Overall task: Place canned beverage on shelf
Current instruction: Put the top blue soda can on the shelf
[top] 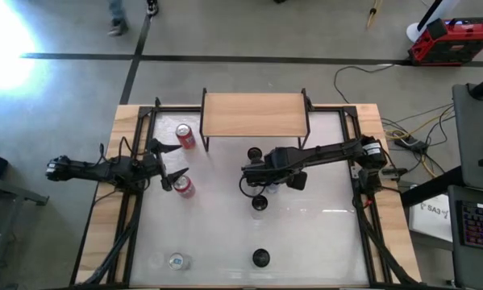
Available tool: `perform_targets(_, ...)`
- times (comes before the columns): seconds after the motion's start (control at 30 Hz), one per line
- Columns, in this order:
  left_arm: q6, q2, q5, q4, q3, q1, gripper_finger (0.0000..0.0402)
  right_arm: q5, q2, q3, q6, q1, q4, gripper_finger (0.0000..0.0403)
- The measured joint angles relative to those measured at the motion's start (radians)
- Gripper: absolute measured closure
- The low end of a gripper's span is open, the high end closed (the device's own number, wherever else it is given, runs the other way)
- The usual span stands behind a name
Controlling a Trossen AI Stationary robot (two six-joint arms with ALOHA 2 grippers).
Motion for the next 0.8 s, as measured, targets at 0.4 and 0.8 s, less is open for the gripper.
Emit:
perform_targets(0.4,0.0,0.0,0.0,0.0,0.0,0.0,0.0002,-0.048,-0.002,-0.001,0.01,-0.002,0.014,0.0035)
perform_targets(0.8,0.0,0.0,0.0,0.0,0.0,0.0,0.0002,-0.066,0.0,-0.001,-0.031,-0.046,0.061,0.0035)
